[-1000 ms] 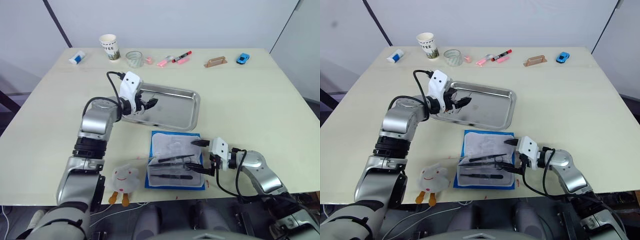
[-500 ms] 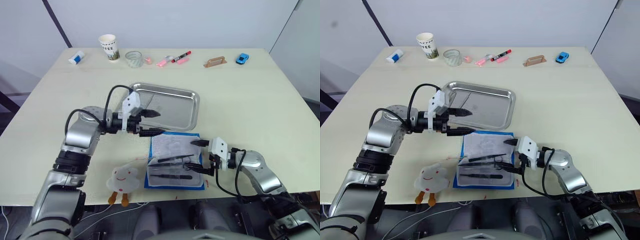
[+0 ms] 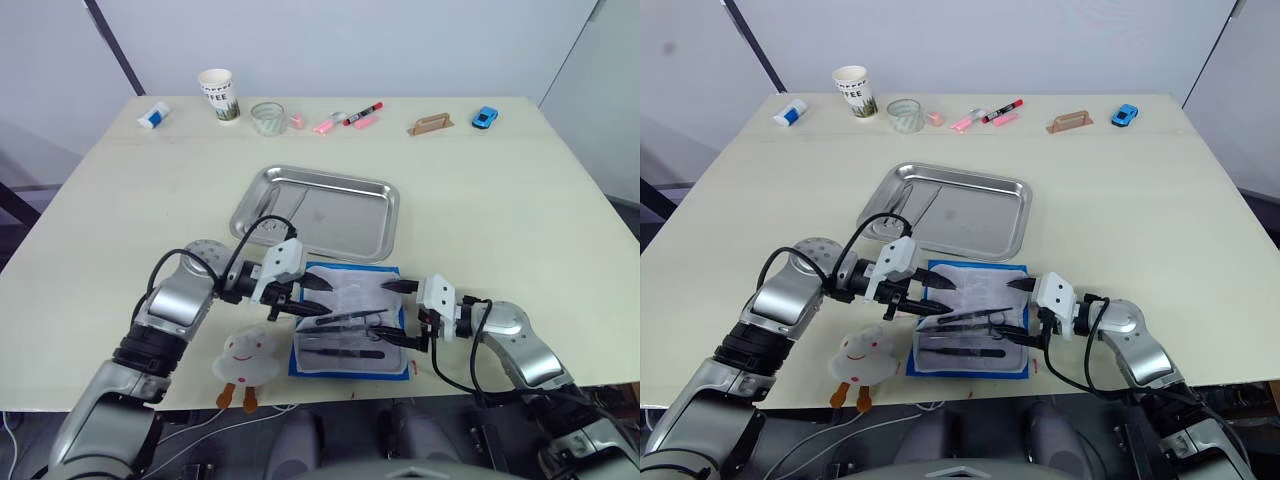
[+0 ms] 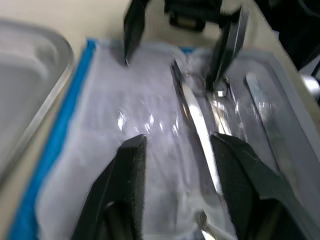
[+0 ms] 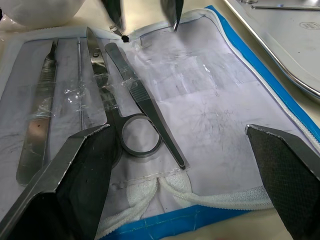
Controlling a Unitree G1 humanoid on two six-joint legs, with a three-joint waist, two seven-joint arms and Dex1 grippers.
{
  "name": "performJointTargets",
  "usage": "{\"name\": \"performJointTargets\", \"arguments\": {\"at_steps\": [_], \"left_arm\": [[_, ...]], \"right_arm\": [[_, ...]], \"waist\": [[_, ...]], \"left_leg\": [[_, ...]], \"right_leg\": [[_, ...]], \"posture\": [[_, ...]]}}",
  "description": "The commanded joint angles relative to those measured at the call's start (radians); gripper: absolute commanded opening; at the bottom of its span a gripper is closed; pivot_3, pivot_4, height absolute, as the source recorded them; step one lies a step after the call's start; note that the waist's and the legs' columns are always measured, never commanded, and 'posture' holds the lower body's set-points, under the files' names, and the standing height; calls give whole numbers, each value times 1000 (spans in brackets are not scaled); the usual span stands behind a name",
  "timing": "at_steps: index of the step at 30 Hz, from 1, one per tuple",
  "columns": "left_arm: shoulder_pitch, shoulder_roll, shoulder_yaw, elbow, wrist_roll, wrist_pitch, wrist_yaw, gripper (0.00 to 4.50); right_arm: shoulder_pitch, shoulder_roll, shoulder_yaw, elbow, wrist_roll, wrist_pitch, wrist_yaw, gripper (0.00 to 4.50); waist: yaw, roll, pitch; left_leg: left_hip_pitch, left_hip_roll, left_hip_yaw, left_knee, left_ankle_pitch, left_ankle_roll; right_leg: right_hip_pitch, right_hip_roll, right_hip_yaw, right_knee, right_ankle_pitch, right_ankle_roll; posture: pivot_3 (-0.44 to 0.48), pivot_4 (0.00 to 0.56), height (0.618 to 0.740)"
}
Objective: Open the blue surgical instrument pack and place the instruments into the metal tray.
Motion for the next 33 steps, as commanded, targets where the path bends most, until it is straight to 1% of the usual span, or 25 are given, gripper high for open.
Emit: {"name": "performJointTargets", "arguments": {"at_steps": [1, 9, 14, 18, 33], "left_arm": [[23, 9, 6, -62, 0, -15, 7, 2310], [72, -5, 4, -104, 5, 0, 51, 2310], [81, -21, -1, -101, 19, -3, 90, 2310], [70, -24, -11, -56, 52, -44, 101, 2310], [51, -37, -8, -2, 63, -74, 116, 2310]], "right_arm": [[54, -22, 44, 103, -104, 55, -43, 4500], [57, -23, 44, 98, -104, 56, -43, 4500], [55, -21, 45, 100, -105, 55, -42, 4500], [51, -19, 46, 102, -105, 54, -42, 4500], [58, -16, 48, 103, -105, 52, -45, 4500]], "waist": [[0, 0, 0], [0, 0, 0], [1, 0, 0], [2, 0, 0], [2, 0, -1]], "left_leg": [[0, 0, 0, 0, 0, 0], [0, 0, 0, 0, 0, 0], [0, 0, 0, 0, 0, 0], [0, 0, 0, 0, 0, 0], [0, 0, 0, 0, 0, 0]], "right_leg": [[0, 0, 0, 0, 0, 0], [0, 0, 0, 0, 0, 0], [0, 0, 0, 0, 0, 0], [0, 0, 0, 0, 0, 0], [0, 0, 0, 0, 0, 0]], "posture": [[0, 150, 728], [0, 150, 728], [0, 150, 728], [0, 150, 728], [0, 150, 728]]}}
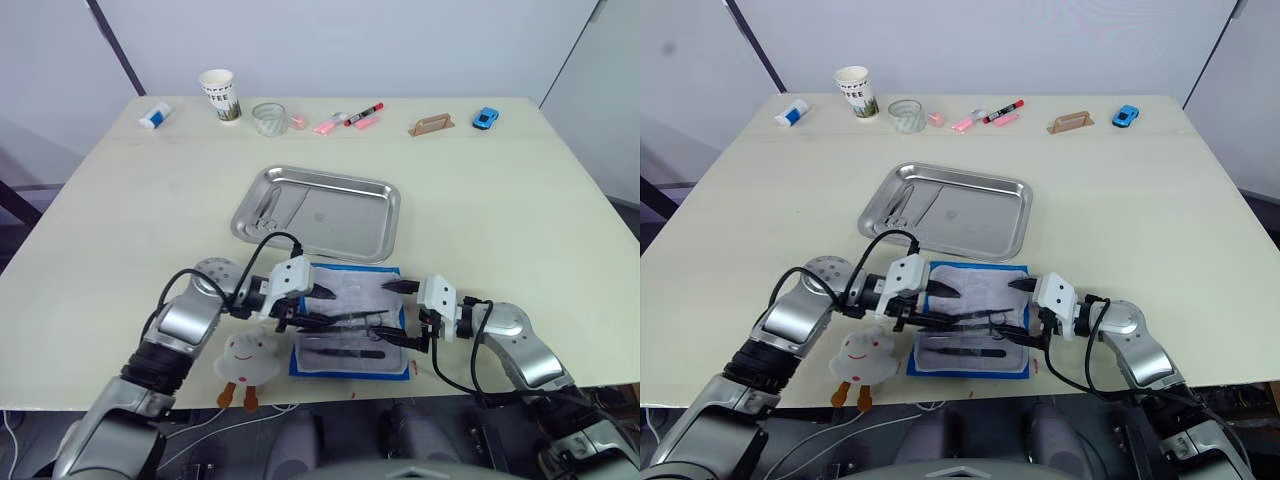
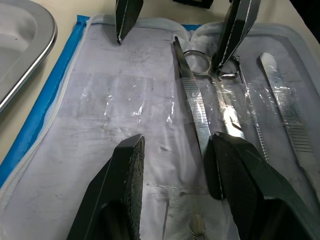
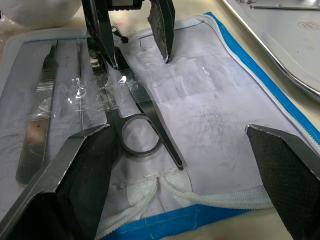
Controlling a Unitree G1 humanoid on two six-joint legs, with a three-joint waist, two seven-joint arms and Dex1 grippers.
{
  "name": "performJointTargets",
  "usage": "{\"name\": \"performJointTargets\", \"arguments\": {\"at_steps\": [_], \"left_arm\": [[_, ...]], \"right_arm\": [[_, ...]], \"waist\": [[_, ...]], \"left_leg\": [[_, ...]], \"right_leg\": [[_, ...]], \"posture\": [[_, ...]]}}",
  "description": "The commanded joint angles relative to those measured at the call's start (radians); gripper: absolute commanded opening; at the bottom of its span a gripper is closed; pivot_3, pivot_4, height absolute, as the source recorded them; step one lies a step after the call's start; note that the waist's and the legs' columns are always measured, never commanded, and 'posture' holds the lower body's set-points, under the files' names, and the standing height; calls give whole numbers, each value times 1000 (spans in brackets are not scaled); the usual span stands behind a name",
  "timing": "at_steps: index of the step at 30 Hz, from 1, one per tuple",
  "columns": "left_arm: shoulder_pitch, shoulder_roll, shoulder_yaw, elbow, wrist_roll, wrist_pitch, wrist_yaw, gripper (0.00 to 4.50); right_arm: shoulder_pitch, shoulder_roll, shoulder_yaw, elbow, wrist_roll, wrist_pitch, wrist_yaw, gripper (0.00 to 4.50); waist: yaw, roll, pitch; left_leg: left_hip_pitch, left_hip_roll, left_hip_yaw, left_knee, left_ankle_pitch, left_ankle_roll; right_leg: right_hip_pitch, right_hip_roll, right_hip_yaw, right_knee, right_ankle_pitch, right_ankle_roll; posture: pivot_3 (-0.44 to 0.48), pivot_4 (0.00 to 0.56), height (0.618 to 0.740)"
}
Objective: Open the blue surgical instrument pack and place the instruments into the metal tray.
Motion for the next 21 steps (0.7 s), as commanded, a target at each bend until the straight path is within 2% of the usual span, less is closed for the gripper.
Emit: {"name": "performJointTargets", "arguments": {"at_steps": [1, 2, 5, 7, 9, 21], "left_arm": [[-10, 0, 8, 3, 6, -9, 5, 2310], [-6, 1, 7, 0, 4, -10, 0, 2310], [10, 5, 0, -13, -3, -11, -16, 1558], [17, 6, -2, -18, -7, -9, -23, 932], [23, 6, -3, -22, -7, -9, -28, 81], [3, 8, 12, -38, -30, 28, -37, 28]], "right_arm": [[54, -16, 51, 103, -105, 52, -40, 4500], [55, -17, 51, 101, -105, 53, -40, 4500], [56, -19, 50, 101, -105, 53, -40, 4500], [57, -19, 51, 100, -105, 54, -40, 4500], [56, -19, 51, 100, -105, 54, -40, 4500], [54, -18, 52, 104, -104, 53, -38, 4500]], "waist": [[0, 0, 0], [0, 0, 0], [0, 0, 0], [0, 0, 0], [0, 0, -1], [0, 2, -2]], "left_leg": [[0, 0, 0, 0, 0, 0], [0, 0, 0, 0, 0, 0], [0, 0, 0, 0, 0, 0], [0, 0, 0, 0, 0, 0], [0, 0, 0, 0, 0, 0], [0, 0, 0, 0, 0, 0]], "right_leg": [[0, 0, 0, 0, 0, 0], [0, 0, 0, 0, 0, 0], [0, 0, 0, 0, 0, 0], [0, 0, 0, 0, 0, 0], [0, 0, 0, 0, 0, 0], [0, 0, 0, 0, 0, 0]], "posture": [[0, 150, 728], [0, 150, 728], [0, 150, 728], [0, 150, 728], [0, 150, 728], [0, 150, 728]]}}
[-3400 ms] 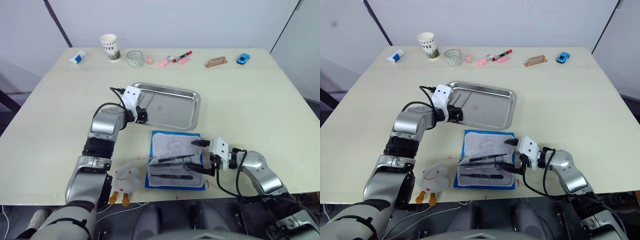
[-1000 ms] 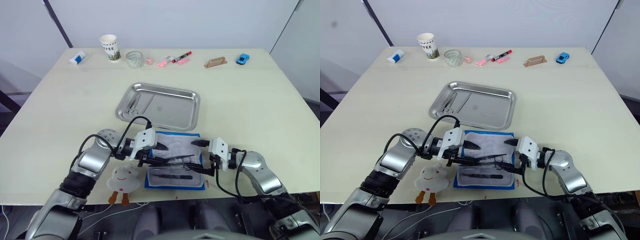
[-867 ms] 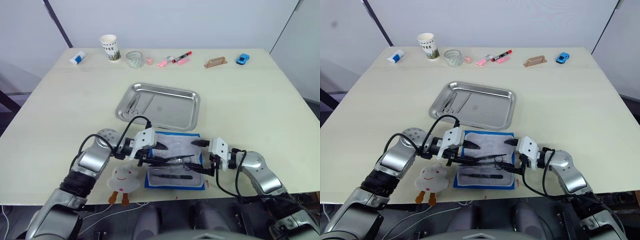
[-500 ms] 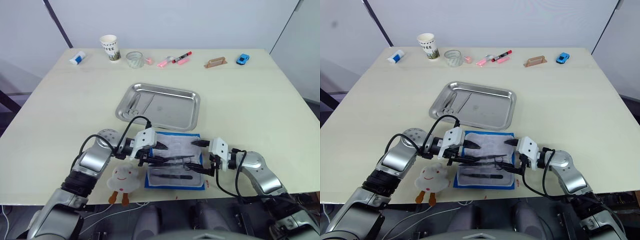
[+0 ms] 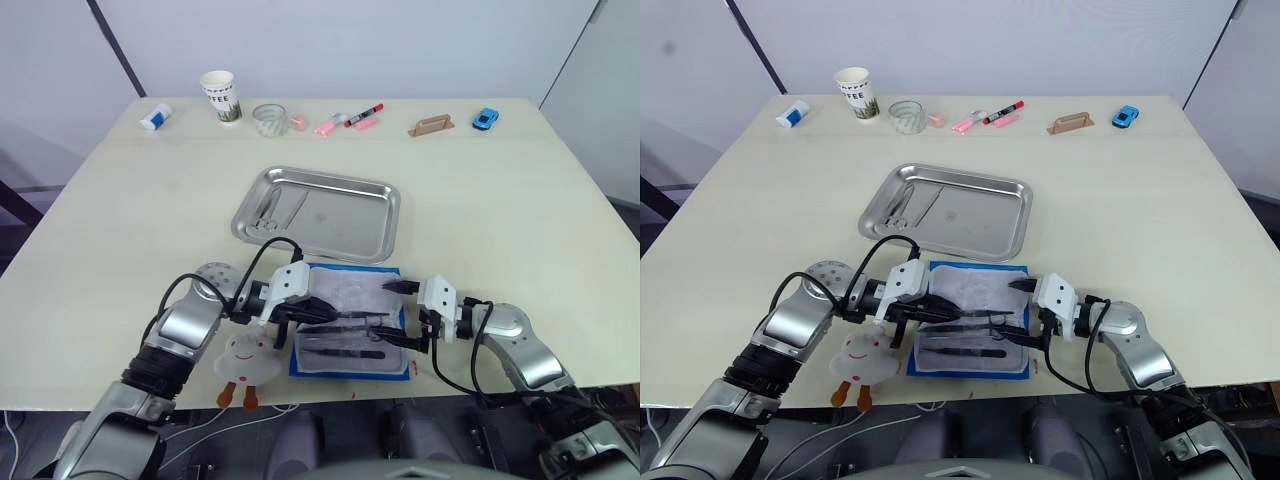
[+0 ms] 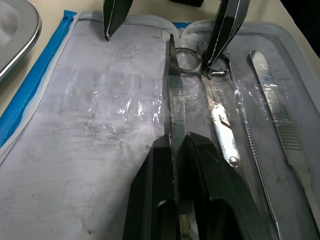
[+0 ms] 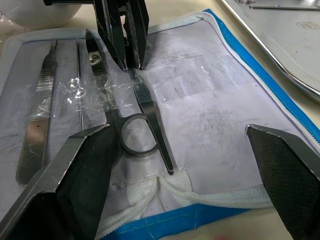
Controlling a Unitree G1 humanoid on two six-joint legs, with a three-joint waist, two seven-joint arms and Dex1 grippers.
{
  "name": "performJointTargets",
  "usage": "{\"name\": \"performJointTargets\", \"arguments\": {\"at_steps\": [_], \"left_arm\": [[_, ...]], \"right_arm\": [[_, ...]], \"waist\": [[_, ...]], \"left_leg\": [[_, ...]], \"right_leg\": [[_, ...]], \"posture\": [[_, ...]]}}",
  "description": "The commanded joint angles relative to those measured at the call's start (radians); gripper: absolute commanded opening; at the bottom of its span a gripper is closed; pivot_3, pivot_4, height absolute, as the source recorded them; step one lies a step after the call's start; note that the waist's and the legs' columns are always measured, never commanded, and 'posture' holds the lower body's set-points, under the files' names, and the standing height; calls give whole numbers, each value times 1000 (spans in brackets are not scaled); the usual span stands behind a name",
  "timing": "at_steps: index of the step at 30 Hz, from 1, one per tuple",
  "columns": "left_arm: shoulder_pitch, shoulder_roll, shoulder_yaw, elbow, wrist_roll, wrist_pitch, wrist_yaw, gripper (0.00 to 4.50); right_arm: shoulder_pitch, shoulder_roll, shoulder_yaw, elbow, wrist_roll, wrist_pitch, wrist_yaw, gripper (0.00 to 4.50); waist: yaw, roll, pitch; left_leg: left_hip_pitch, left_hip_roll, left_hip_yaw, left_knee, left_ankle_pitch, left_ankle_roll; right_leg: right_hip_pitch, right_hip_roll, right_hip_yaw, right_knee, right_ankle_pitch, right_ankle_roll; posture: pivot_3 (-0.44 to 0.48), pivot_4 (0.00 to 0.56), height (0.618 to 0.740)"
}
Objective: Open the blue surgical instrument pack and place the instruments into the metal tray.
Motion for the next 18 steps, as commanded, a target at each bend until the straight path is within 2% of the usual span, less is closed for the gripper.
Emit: {"name": "performJointTargets", "arguments": {"at_steps": [1, 7, 18], "left_arm": [[-26, 11, 14, -39, -19, 33, -13, 28], [-60, 38, 10, -99, -32, 105, -54, 28], [-162, 56, -21, -154, -4, 282, -35, 28]], "right_arm": [[50, -18, 52, 105, -104, 53, -34, 4500], [47, -19, 54, 109, -104, 53, -29, 4500], [39, -18, 56, 116, -105, 52, -24, 4500]], "waist": [[0, 0, 0], [-1, 0, 0], [-1, 1, 1]], "left_leg": [[0, 0, 0, 0, 0, 0], [0, 0, 0, 0, 0, 0], [-1, 0, 0, 0, 0, 0]], "right_leg": [[0, 0, 0, 0, 0, 0], [0, 0, 0, 0, 0, 0], [0, 0, 0, 0, 0, 0]], "posture": [[0, 150, 728], [0, 150, 728], [0, 150, 728]]}}
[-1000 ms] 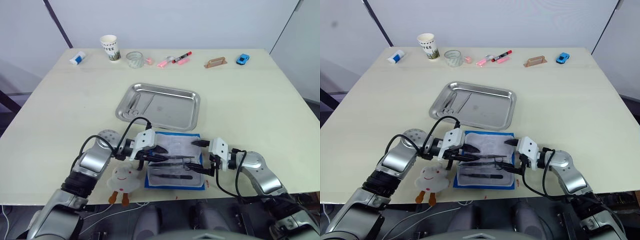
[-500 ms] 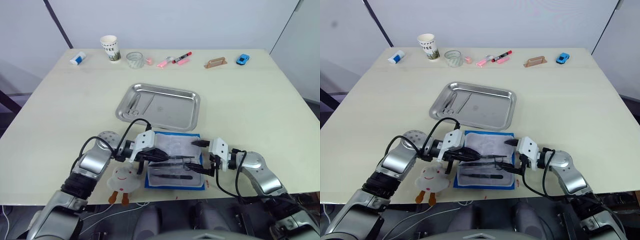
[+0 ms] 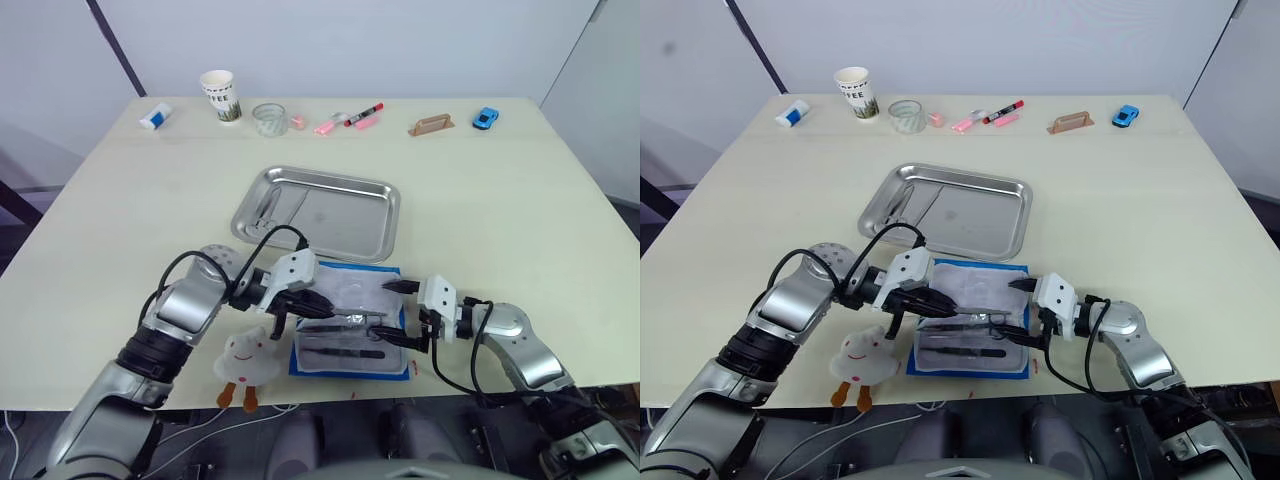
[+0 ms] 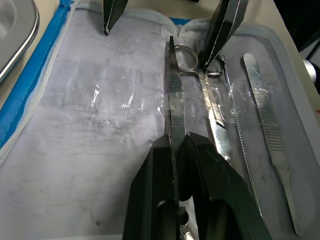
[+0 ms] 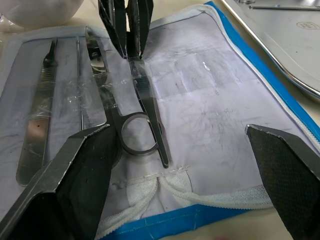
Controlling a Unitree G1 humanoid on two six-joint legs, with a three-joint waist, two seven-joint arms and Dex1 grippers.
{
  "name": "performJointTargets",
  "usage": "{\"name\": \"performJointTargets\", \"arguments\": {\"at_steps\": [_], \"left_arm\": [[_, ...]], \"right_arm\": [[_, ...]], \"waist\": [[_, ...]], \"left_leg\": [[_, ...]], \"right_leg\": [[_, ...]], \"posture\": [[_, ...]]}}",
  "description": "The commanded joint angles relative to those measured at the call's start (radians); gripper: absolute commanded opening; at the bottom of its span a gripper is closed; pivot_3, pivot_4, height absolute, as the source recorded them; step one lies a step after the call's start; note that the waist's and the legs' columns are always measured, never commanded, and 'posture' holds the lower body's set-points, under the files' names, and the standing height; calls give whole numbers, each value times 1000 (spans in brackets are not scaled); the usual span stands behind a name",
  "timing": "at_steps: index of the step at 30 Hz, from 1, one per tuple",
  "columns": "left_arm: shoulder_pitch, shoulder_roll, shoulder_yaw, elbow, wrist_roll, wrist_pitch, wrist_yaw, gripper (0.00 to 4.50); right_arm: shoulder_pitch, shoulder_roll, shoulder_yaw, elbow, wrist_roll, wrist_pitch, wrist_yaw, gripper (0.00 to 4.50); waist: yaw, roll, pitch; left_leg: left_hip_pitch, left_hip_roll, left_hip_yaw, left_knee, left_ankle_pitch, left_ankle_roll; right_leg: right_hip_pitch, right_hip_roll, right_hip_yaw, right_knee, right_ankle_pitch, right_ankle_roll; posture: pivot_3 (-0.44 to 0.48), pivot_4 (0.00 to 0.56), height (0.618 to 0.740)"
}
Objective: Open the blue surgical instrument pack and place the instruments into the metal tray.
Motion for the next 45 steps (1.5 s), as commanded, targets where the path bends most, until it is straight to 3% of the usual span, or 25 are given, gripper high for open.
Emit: {"name": "performJointTargets", "arguments": {"at_steps": [1, 22, 45], "left_arm": [[-62, 6, 24, -64, -22, 44, 9, 28], [-54, 87, 43, -34, -31, 21, -22, 28], [11, 252, 109, -25, -74, 0, -121, 28]], "right_arm": [[42, -19, 57, 116, -105, 53, -25, 4500], [34, -16, 61, 125, -107, 48, -26, 4500], [39, -22, 60, 122, -103, 50, -21, 4500]], "waist": [[1, 0, 0], [-2, 0, 0], [0, 0, 0]], "left_leg": [[0, 0, 0, 0, 0, 0], [0, 0, 0, 0, 0, 0], [0, 0, 0, 0, 0, 0]], "right_leg": [[0, 0, 0, 0, 0, 0], [-1, 0, 0, 0, 0, 0], [-1, 0, 0, 0, -1, -1]], "posture": [[0, 150, 728], [0, 150, 728], [0, 150, 728]]}}
